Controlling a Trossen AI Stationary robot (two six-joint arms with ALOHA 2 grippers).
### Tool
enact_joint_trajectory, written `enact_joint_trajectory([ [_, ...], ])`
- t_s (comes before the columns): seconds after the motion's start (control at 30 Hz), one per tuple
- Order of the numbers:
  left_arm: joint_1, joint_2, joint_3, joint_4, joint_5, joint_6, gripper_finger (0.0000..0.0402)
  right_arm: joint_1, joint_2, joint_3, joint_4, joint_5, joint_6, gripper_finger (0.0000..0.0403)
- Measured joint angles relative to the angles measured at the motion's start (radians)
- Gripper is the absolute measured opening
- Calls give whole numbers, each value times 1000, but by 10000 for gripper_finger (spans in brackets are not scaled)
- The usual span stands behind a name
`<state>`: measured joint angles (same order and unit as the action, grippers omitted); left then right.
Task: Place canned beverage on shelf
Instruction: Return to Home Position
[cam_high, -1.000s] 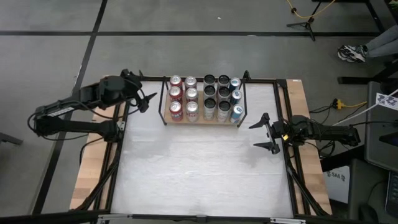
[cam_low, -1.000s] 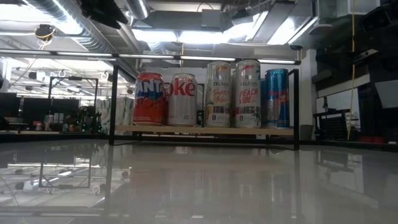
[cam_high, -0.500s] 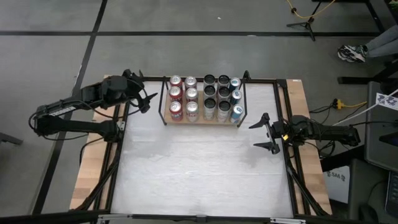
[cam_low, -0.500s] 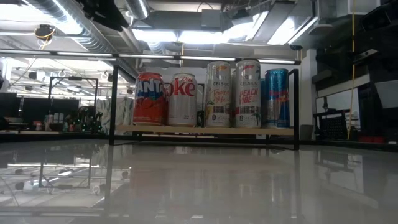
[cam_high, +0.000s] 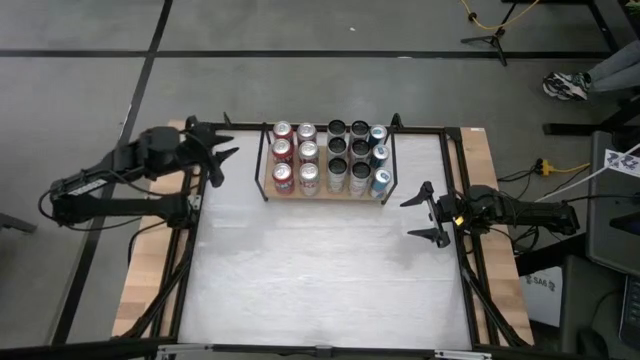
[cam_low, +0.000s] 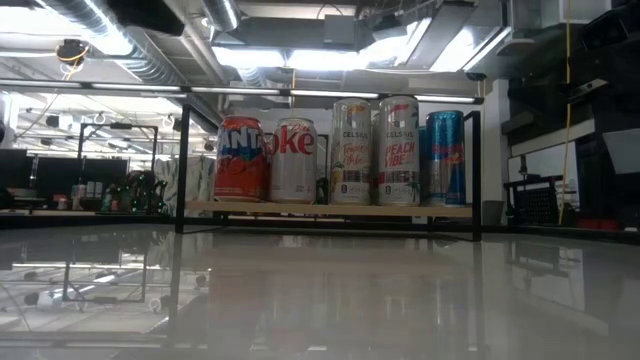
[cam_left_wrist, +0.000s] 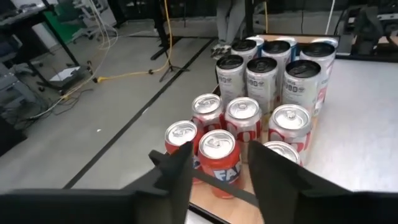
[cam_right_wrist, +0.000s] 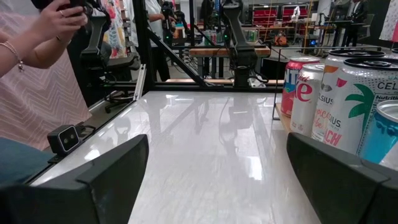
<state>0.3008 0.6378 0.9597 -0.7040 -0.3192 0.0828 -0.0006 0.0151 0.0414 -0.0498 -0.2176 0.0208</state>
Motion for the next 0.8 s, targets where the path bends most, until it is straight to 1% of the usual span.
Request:
enact_joint_trajectory([
  [0.1,0,-61,-56,19,8,-3,111,0,0,0,0,0,0,379],
  [0.27,0,-163,-164,98,85,-21,60,0,0,0,0,0,0,379],
  [0.47,0,-278,-273,187,151,-24,7,0,0,0,0,0,0,379],
  [0.63,0,-351,-335,237,232,-29,2,0,0,0,0,0,0,379],
  [0.8,0,-419,-385,254,239,-45,0,0,0,0,0,0,0,379],
])
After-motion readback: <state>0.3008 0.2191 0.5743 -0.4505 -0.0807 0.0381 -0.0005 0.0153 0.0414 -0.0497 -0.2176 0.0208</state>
